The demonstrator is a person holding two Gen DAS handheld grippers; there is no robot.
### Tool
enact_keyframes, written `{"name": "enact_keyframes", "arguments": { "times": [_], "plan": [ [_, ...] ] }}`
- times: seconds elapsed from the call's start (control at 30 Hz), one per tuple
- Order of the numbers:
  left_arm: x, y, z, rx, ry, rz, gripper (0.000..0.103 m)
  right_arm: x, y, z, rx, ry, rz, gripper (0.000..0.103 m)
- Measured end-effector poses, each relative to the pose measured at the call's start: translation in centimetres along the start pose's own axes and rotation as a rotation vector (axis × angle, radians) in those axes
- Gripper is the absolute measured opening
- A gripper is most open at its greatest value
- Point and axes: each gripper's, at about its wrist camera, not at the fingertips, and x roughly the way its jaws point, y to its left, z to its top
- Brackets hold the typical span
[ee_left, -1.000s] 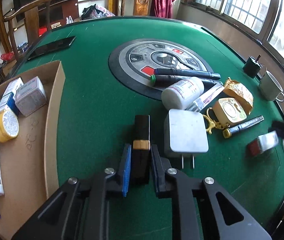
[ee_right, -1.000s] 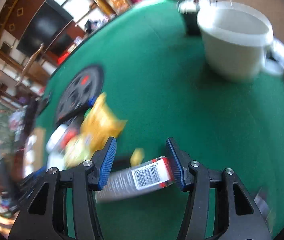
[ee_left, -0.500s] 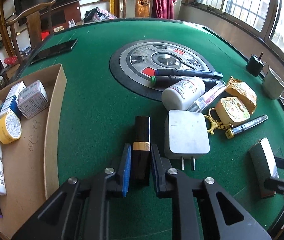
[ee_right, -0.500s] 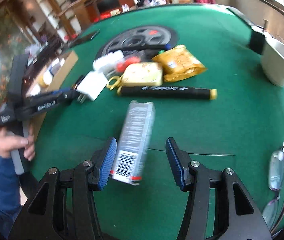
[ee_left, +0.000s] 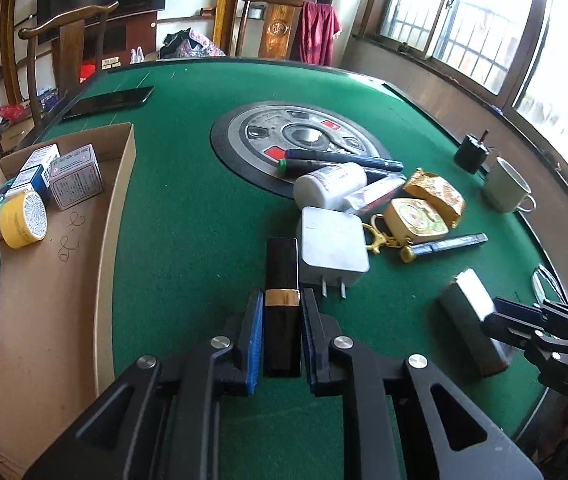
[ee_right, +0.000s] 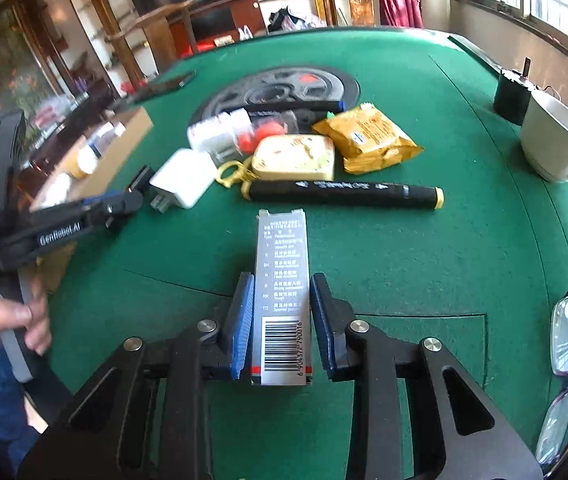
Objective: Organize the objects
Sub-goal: 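Grasp the black lipstick with the left tool while the right tool grasps a white barcode box, then carry the lipstick and barcode box into the cardboard tray and release both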
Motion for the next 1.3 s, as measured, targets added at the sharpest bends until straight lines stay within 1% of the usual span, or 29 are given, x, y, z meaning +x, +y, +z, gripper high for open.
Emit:
{"name": "enact_keyframes", "arguments": {
  "times": [0.1, 0.2, 0.27, 0.3, 0.33, 0.37, 0.47, 0.5, 0.6, 0.73, 0.87, 0.93, 0.97, 1.0, 1.3],
  "plan": [
    [-0.7, -0.4, -0.4, 0.009, -0.005, -0.013, 0.016, -0.2, 0.9, 0.0, -0.019, 0.002, 0.002, 0.028],
    [-0.6, -0.4, -0.7, 0.007, 0.002, -0.015, 0.016, 0.4, 1.9, 0.3, -0.043, 0.005, -0.066, 0.028],
    [-0.3, -0.4, -0.9, 0.002, 0.013, -0.018, 0.016, 0.8, 2.4, 0.6, -0.063, 0.018, -0.071, 0.028],
    [-0.3, -0.4, -1.0, 0.000, 0.016, -0.021, 0.016, 0.9, 2.6, 0.8, -0.071, 0.017, -0.090, 0.028],
    [-0.2, -0.4, -1.1, 0.001, 0.018, -0.026, 0.016, 1.1, 2.8, 0.9, -0.085, 0.018, -0.112, 0.030],
    [-0.3, -0.4, -1.2, 0.003, 0.017, -0.029, 0.017, 1.1, 3.0, 0.9, -0.095, 0.023, -0.130, 0.034],
    [-0.4, -0.5, -1.2, 0.004, 0.015, -0.038, 0.017, 1.2, 3.3, 1.0, -0.108, 0.034, -0.150, 0.034],
    [-0.5, -0.4, -1.3, 0.003, 0.013, -0.039, 0.017, 1.2, 3.4, 1.1, -0.111, 0.040, -0.151, 0.037],
    [-0.5, -0.3, -1.3, 0.001, 0.013, -0.045, 0.017, 1.3, 3.7, 1.0, -0.116, 0.051, -0.150, 0.037],
    [-0.6, -0.3, -1.4, -0.001, 0.013, -0.049, 0.017, 1.8, 3.7, 1.0, -0.119, 0.079, -0.175, 0.037],
    [-0.6, -0.4, -1.4, 0.000, 0.017, -0.051, 0.017, 2.3, 2.7, 0.9, -0.086, 0.082, -0.128, 0.037],
    [-0.6, -0.4, -1.5, 0.001, 0.021, -0.051, 0.017, 2.5, 2.6, 0.6, -0.112, 0.081, -0.139, 0.036],
    [-0.5, -0.4, -1.5, 0.002, 0.022, -0.051, 0.017, 2.5, 2.6, 0.5, -0.115, 0.080, -0.139, 0.031],
    [-0.5, -0.4, -1.5, 0.003, 0.024, -0.051, 0.017, 2.6, 2.5, 0.5, -0.109, 0.079, -0.137, 0.029],
    [-0.1, -0.6, -1.6, 0.006, 0.036, -0.053, 0.017, 3.2, 2.3, 0.6, -0.108, 0.069, -0.167, 0.029]
  ]
}}
